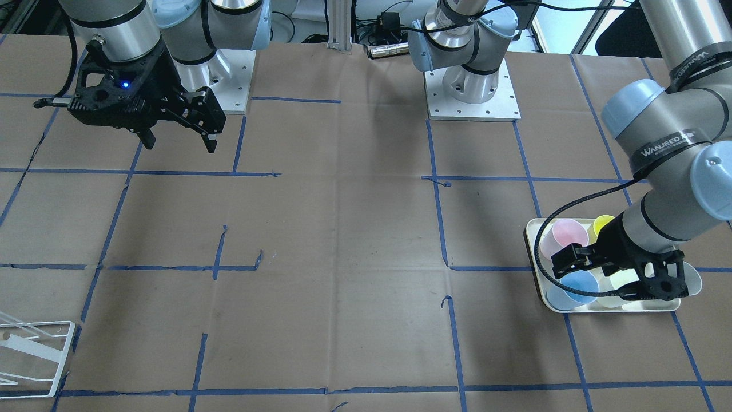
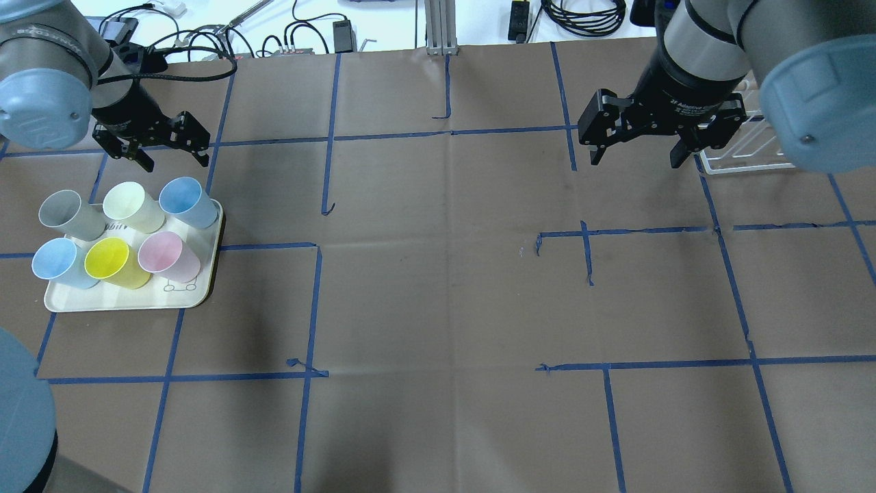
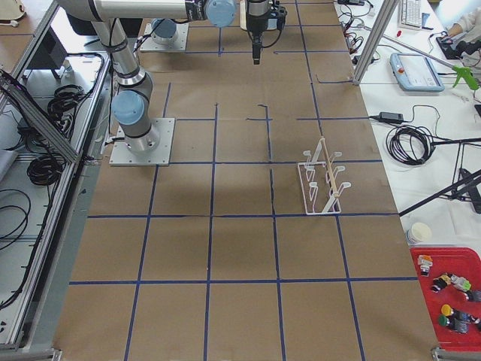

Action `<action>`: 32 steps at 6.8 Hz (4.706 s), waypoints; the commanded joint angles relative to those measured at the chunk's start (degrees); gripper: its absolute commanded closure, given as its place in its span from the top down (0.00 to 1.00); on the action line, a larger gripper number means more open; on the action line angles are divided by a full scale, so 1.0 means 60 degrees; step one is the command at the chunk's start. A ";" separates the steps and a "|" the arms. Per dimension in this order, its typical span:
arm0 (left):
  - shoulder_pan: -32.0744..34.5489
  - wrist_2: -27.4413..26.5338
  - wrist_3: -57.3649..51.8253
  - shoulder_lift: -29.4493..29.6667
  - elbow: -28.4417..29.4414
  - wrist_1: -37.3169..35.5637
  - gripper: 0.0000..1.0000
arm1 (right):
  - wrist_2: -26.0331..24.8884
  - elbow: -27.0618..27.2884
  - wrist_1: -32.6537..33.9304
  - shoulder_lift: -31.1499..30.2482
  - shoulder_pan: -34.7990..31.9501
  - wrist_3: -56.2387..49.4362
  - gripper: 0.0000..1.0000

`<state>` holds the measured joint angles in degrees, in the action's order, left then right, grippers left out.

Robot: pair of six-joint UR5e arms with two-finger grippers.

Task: Transfer IKEA cup to right arm and place on rack

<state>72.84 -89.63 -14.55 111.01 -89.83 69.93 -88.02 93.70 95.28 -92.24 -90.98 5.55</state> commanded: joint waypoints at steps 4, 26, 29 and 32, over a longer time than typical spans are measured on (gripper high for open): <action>0.0062 0.0026 -0.0198 0.0583 -0.1169 -0.2059 1.00 | -0.0008 -0.0045 -0.0015 0.0007 0.0017 0.0012 1.00; 0.0558 0.0345 -0.1516 -0.0982 0.1495 0.1749 0.00 | 0.0006 0.0013 0.0000 0.0022 0.0046 -0.0003 1.00; 0.0705 0.1857 -0.1691 -0.0808 0.1305 0.0902 0.00 | 0.0006 0.0013 0.0000 0.0022 0.0061 -0.0003 1.00; 0.1189 0.2992 -0.2482 -0.0749 0.0664 -0.1245 0.00 | 0.0006 0.0013 0.0000 0.0022 0.0061 -0.0003 1.00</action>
<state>79.27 -75.71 -28.22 106.40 -83.83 67.78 -87.98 93.78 95.27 -92.11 -90.62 5.54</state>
